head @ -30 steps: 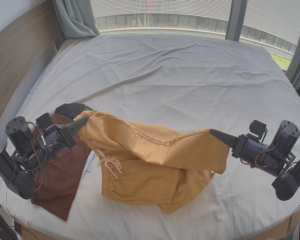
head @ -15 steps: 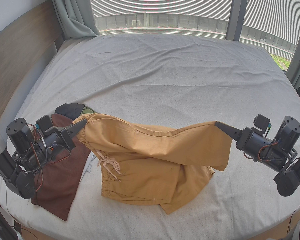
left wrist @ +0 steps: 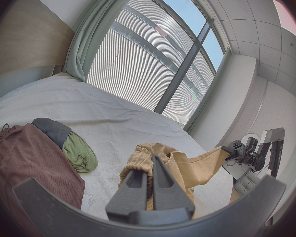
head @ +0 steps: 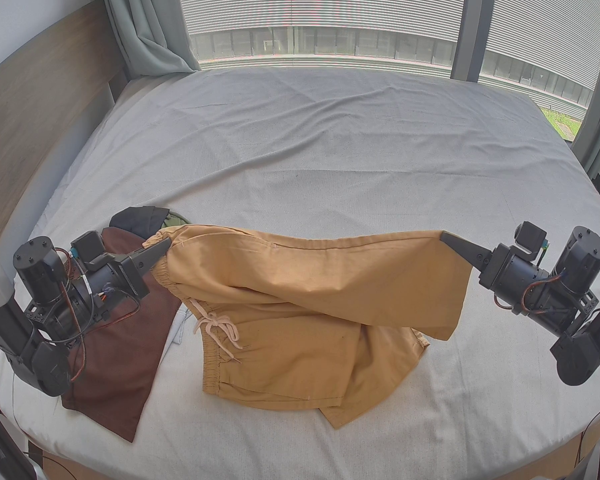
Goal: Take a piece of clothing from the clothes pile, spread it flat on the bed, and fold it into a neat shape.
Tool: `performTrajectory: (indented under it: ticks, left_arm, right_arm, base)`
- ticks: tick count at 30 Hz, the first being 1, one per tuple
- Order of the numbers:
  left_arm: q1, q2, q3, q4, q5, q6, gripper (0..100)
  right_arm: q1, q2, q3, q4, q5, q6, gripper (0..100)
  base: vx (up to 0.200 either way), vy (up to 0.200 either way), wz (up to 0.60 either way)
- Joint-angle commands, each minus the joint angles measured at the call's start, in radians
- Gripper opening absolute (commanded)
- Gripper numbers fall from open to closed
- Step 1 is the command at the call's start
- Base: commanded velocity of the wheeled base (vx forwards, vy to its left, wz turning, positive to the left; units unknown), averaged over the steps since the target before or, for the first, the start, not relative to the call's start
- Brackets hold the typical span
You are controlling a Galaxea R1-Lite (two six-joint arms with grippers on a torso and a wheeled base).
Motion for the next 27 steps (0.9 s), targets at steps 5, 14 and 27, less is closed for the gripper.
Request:
performTrajectory:
  ticks: [5, 14, 27]
  left_arm:
    - [0.005, 0.004, -0.004, -0.002, 0.000, -0.001, 0]
    - [0.008, 0.004, -0.007, -0.002, 0.000, -0.001, 0]
    - [0.020, 0.010, -0.015, -0.002, 0.000, -0.002, 0]
  right_arm:
    - [-0.020, 0.002, -0.009, 0.000, 0.002, 0.000, 0]
    - [-0.056, 0.002, -0.018, 0.000, 0.003, 0.000, 0]
    - [-0.091, 0.003, -0.024, 0.000, 0.005, -0.002, 0]
  base:
    - [0.000, 0.000, 0.00]
    - [0.000, 0.000, 0.00]
    - [0.000, 0.000, 0.00]
